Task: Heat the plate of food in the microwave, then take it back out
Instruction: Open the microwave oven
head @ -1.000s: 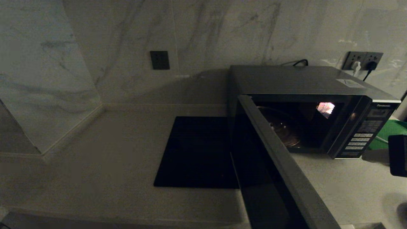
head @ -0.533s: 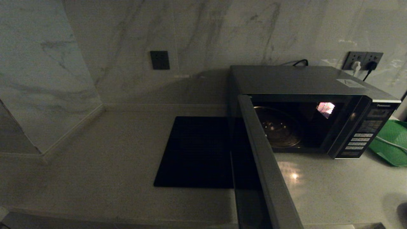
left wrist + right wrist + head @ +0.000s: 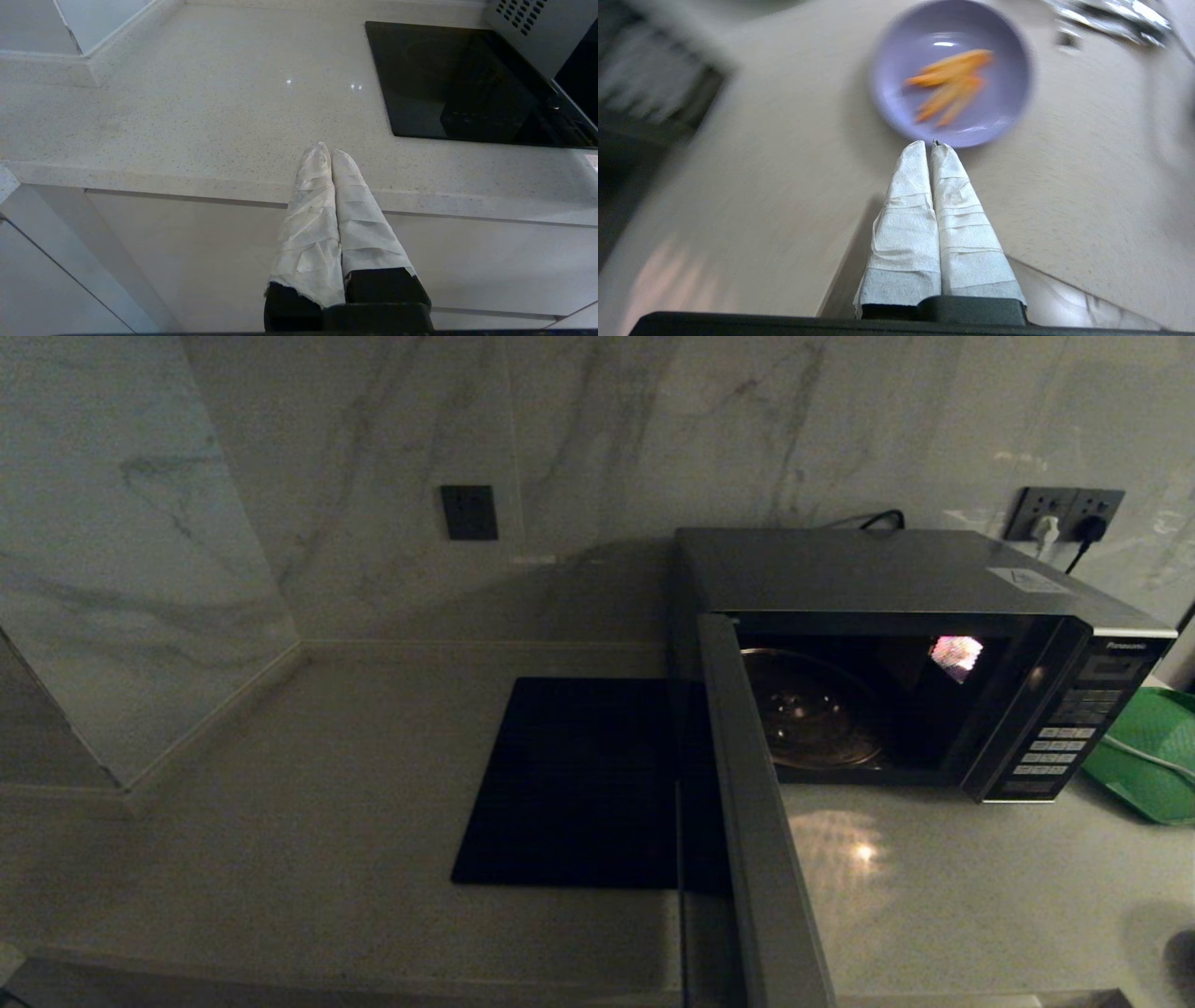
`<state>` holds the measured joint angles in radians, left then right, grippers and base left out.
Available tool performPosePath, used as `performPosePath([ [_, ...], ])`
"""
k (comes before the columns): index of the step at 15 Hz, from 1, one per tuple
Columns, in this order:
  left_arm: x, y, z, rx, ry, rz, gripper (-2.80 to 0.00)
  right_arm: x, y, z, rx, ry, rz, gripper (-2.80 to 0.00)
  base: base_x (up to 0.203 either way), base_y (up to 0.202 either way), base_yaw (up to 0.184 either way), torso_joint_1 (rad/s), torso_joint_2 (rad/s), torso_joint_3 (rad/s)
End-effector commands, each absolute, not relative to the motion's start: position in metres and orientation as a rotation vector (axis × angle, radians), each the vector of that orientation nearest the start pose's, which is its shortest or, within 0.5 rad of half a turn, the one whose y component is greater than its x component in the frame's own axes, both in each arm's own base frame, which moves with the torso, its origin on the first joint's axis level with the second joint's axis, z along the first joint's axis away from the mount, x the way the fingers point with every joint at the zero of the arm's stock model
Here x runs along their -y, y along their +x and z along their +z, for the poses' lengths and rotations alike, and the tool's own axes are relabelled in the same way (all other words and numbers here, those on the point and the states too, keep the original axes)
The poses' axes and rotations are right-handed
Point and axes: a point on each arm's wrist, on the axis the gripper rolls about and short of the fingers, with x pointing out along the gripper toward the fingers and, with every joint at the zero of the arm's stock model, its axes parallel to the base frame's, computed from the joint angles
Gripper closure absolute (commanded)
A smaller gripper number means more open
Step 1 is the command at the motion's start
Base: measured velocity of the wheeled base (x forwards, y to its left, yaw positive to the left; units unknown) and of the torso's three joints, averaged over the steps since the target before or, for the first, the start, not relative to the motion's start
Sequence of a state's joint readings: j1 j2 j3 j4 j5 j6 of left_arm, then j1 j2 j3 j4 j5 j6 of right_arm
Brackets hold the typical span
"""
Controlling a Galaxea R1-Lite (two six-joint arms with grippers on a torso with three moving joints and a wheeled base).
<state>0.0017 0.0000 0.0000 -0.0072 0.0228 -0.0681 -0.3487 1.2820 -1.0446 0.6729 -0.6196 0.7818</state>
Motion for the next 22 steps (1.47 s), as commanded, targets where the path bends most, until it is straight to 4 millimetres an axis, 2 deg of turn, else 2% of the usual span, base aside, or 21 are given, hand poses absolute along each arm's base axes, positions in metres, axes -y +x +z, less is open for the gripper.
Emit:
performPosePath([
  [1, 0.0, -0.023, 0.076, 0.009, -0.069, 0.026, 0.0, 0.098, 0.159, 0.208, -0.589, 0.573, -1.353, 0.0, 0.0, 0.0, 0.0, 0.0, 0.0, 0.0],
  [2, 0.0, -0.023, 0.076, 0.007, -0.069, 0.024, 0.0, 0.109, 0.16, 0.198, -0.589, 0.598, -1.383, 0.0, 0.0, 0.0, 0.0, 0.0, 0.0, 0.0],
  [4, 0.0, -0.023, 0.076, 0.009, -0.069, 0.024, 0.0, 0.128, 0.157, 0.19, -0.585, 0.688, -1.388, 0.0, 0.0, 0.0, 0.0, 0.0, 0.0, 0.0],
  [9, 0.0, -0.023, 0.076, 0.009, -0.069, 0.024, 0.0, 0.16, 0.139, 0.186, -0.636, 0.889, -1.232, 0.0, 0.0, 0.0, 0.0, 0.0, 0.0, 0.0],
  [10, 0.0, -0.023, 0.076, 0.009, -0.069, 0.024, 0.0, 0.163, 0.137, 0.184, -0.652, 0.907, -1.194, -2.8, 0.0, 0.0, 0.0, 0.0, 0.0, 0.0],
  [14, 0.0, -0.023, 0.076, 0.008, -0.069, 0.024, 0.0, 0.182, 0.13, 0.177, -0.676, 0.985, -1.152, -2.8, 0.0, 0.0, 0.0, 0.0, 0.0, 0.0],
  [19, 0.0, -0.023, 0.076, 0.009, -0.069, 0.026, 0.0, 0.215, 0.13, 0.153, -0.739, 1.069, -1.215, -2.8, 0.0, 0.0, 0.0, 0.0, 0.0, 0.0],
  [22, 0.0, -0.023, 0.076, 0.008, -0.069, 0.025, 0.0, 0.232, 0.124, 0.143, -0.749, 1.109, -1.271, -2.8, 0.0, 0.0, 0.0, 0.0, 0.0, 0.0],
])
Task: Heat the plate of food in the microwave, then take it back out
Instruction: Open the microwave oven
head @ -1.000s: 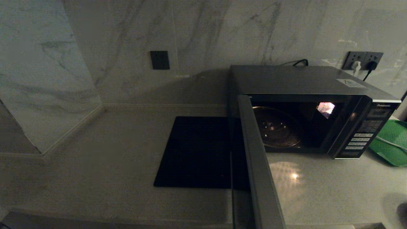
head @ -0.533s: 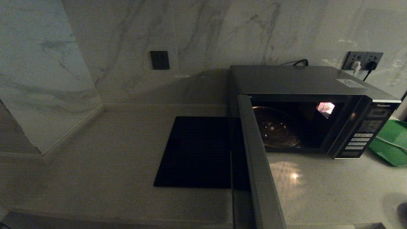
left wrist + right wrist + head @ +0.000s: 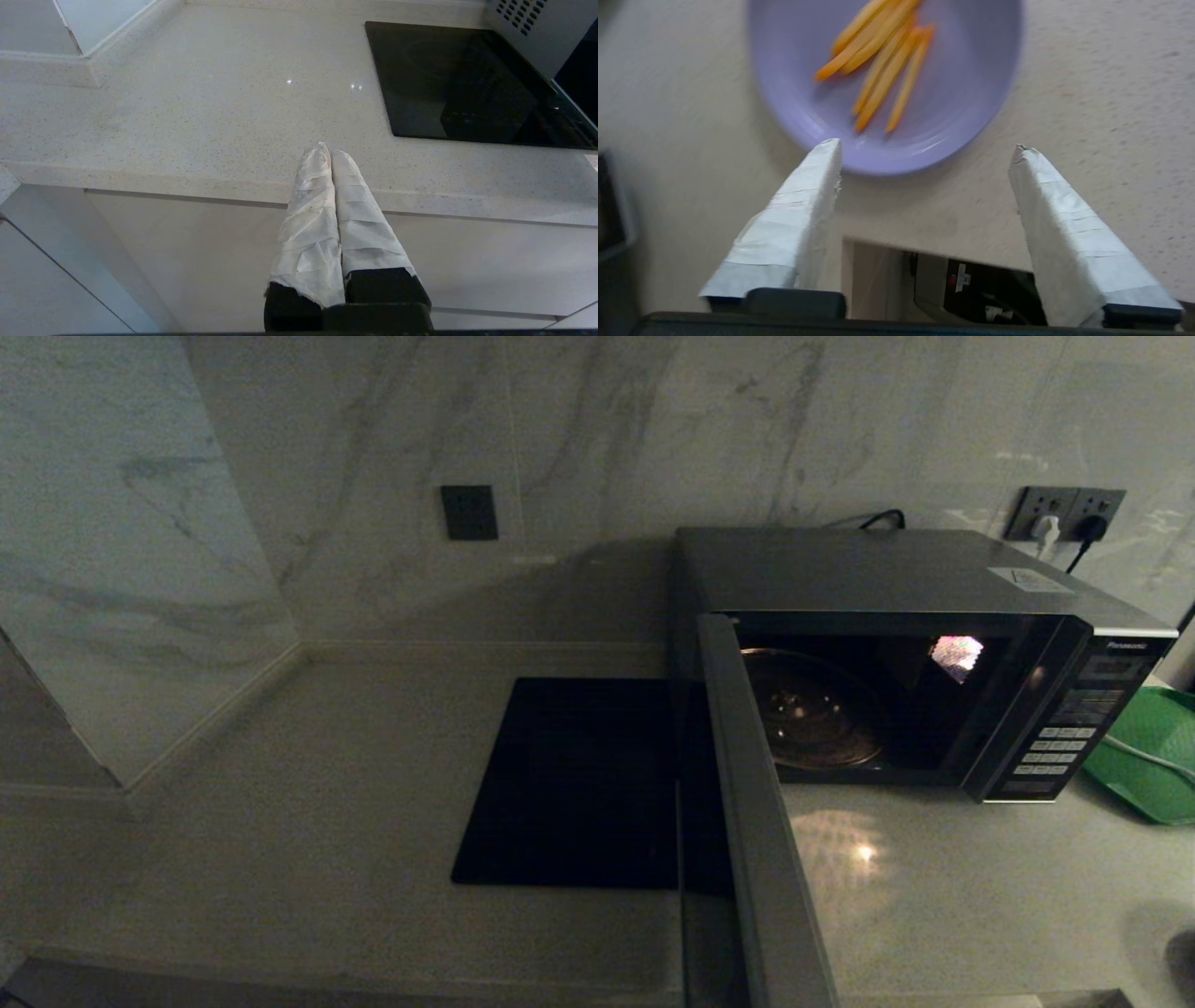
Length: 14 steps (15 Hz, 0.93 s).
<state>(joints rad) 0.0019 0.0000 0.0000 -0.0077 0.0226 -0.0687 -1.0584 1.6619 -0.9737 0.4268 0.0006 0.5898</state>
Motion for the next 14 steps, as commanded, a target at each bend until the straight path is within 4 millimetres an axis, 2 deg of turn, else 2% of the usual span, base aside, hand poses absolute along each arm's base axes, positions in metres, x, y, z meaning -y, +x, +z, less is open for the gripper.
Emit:
performPosePath([
  [1, 0.0, -0.023, 0.076, 0.009, -0.069, 0.024, 0.0, 0.236, 0.12, 0.141, -0.749, 1.12, -1.286, -2.8, 0.0, 0.0, 0.0, 0.0, 0.0, 0.0],
  [8, 0.0, -0.023, 0.076, 0.009, -0.069, 0.024, 0.0, 0.263, 0.105, 0.11, -0.741, 1.137, -1.344, -2.8, 0.0, 0.0, 0.0, 0.0, 0.0, 0.0],
  [14, 0.0, -0.023, 0.076, 0.008, -0.069, 0.024, 0.0, 0.272, 0.108, 0.081, -0.84, 1.182, -1.342, -2.8, 0.0, 0.0, 0.0, 0.0, 0.0, 0.0],
])
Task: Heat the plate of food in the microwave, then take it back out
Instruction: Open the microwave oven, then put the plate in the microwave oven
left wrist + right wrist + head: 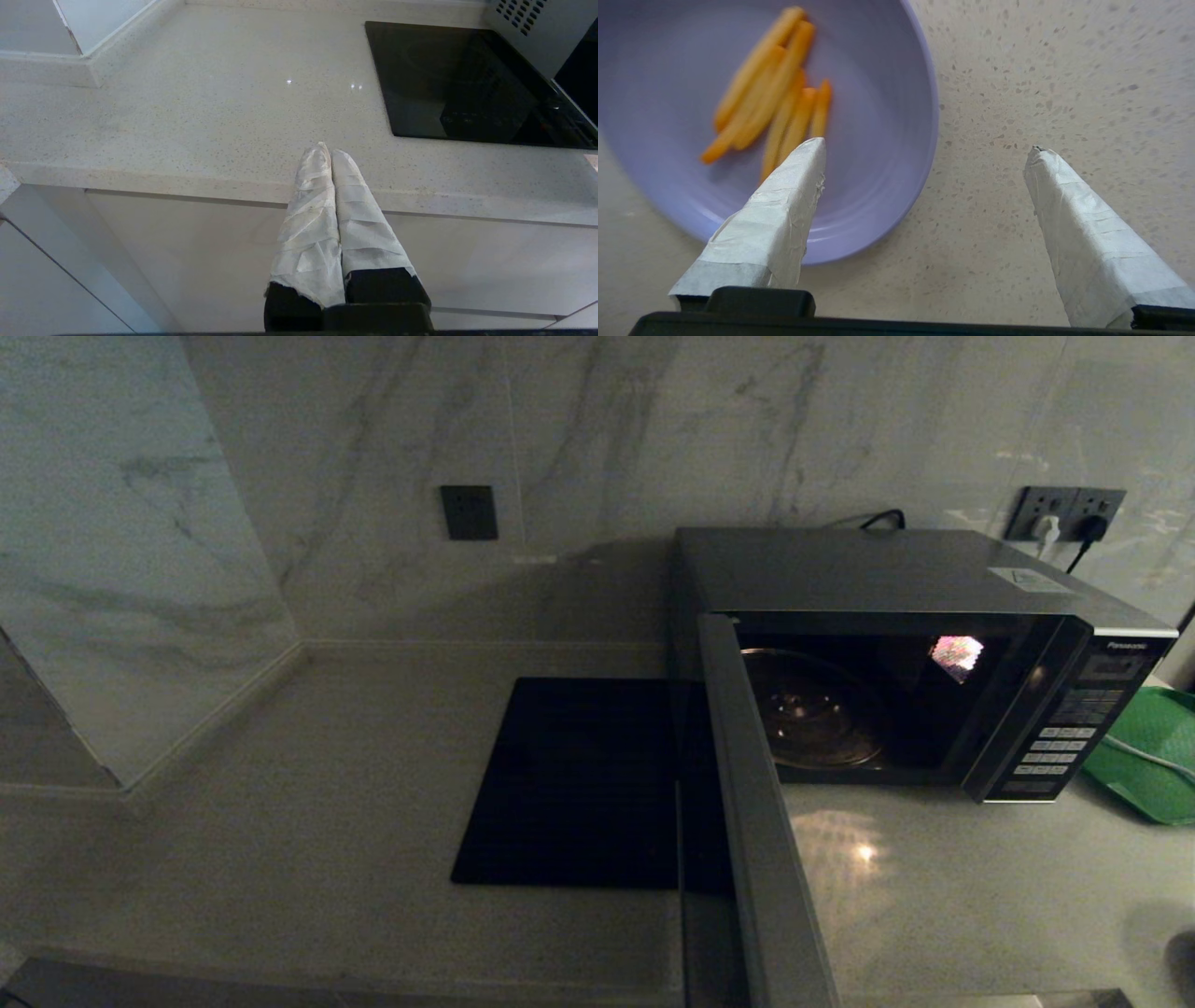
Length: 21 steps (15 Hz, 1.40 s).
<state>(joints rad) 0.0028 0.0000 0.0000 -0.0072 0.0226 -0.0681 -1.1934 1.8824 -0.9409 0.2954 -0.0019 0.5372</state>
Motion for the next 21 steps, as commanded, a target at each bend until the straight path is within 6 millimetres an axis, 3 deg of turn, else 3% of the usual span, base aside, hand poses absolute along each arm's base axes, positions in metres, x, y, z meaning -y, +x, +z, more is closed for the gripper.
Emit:
performPosePath([
  [1, 0.0, -0.023, 0.076, 0.009, -0.069, 0.026, 0.0, 0.273, 0.108, 0.078, -0.848, 1.186, -1.342, -2.8, 0.0, 0.0, 0.0, 0.0, 0.0, 0.0],
  [21, 0.0, -0.023, 0.076, 0.007, -0.069, 0.026, 0.0, 0.293, 0.102, 0.056, -0.826, 1.18, -1.401, -2.8, 0.0, 0.0, 0.0, 0.0, 0.0, 0.0],
])
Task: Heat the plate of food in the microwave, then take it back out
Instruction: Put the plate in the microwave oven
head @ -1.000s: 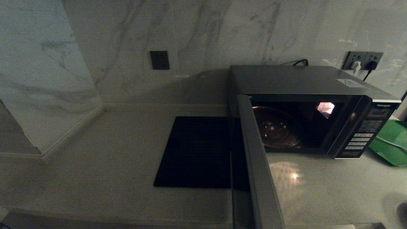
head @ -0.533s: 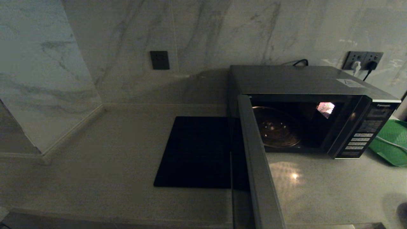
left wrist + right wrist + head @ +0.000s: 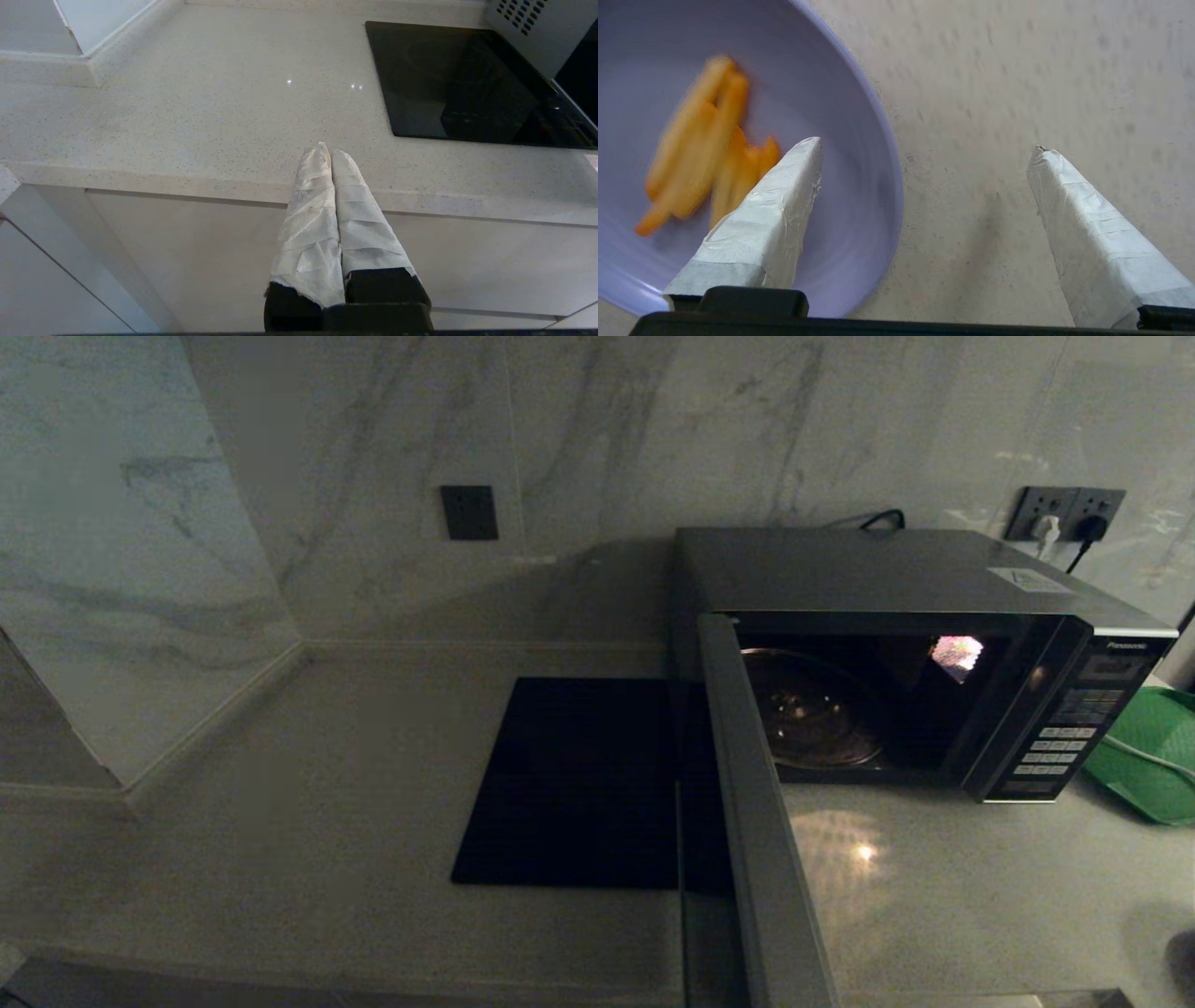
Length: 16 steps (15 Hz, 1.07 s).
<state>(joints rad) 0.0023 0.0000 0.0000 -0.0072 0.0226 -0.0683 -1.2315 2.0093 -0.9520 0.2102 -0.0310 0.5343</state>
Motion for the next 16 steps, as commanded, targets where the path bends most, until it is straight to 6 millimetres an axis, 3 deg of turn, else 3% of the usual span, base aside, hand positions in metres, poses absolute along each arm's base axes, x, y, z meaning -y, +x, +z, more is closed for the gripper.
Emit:
performPosePath([
  [1, -0.0005, -0.0228, 0.0763, 0.009, -0.069, 0.024, 0.0, 0.2938, 0.1026, 0.0543, -0.825, 1.173, -1.408, -2.8, 0.0, 0.0, 0.0, 0.0, 0.0, 0.0],
  [16, -0.0005, -0.0228, 0.0763, 0.008, -0.069, 0.025, 0.0, 0.2958, 0.1038, 0.0459, -0.851, 1.184, -1.409, -2.8, 0.0, 0.0, 0.0, 0.0, 0.0, 0.0],
])
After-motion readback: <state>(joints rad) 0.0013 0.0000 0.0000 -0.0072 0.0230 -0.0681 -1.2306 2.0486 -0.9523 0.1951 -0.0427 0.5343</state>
